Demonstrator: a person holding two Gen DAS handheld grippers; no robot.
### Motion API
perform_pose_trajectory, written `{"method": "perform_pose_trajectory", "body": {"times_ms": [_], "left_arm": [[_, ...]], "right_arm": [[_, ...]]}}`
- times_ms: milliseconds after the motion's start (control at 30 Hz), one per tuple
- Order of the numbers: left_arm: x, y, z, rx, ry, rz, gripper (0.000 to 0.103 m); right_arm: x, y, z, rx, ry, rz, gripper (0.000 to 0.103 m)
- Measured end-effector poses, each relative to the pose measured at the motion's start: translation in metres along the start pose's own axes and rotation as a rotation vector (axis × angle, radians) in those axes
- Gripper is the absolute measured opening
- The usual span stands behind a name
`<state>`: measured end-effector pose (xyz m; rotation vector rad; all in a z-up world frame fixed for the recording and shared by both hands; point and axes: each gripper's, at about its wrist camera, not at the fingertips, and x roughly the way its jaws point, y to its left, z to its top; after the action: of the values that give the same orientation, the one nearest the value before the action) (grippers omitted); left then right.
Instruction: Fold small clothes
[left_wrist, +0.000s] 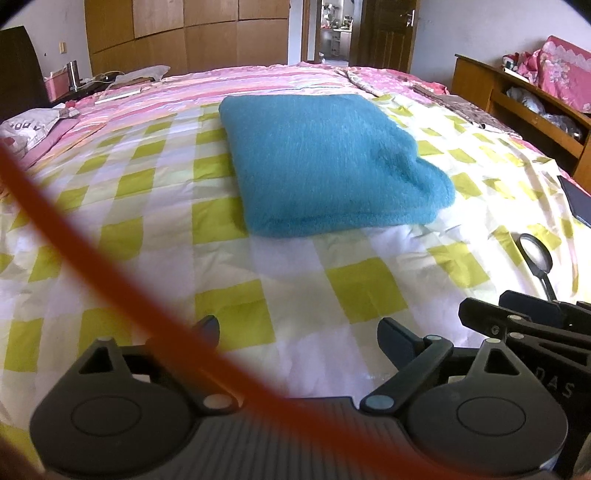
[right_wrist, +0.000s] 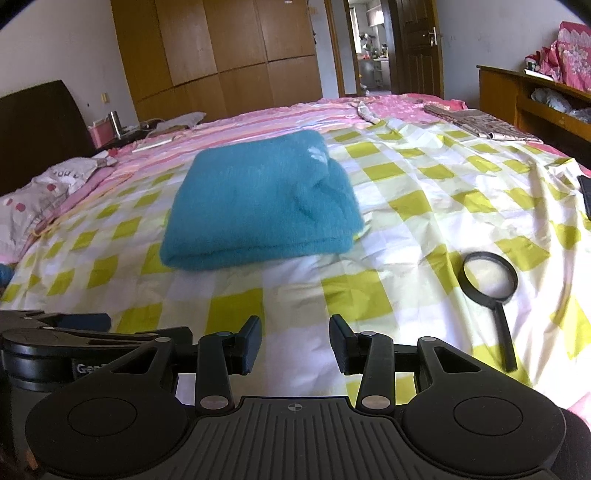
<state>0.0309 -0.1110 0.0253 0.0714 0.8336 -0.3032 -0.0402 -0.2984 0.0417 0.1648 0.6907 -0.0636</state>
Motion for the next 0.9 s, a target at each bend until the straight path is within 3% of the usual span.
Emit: {"method": "perform_pose_trajectory", "body": {"times_ms": [267, 667, 900], "left_arm": [[-0.008, 0.004, -0.009, 0.001, -0.005, -0.010, 0.102], [-0.012, 0.001, -0.014, 0.047, -0.018, 0.068, 0.103], [-0.011, 0.001, -0.014, 0.044, -0.005, 0.073, 0.103]], "right_arm": [[-0.004, 0.002, -0.010, 0.009, 0.031, -0.008, 0.040], [-0.012, 0.009, -0.018, 0.013, 0.035, 0.011, 0.043], [-0.012, 0.010, -0.019, 0.013, 0.039, 0.011, 0.043]]}}
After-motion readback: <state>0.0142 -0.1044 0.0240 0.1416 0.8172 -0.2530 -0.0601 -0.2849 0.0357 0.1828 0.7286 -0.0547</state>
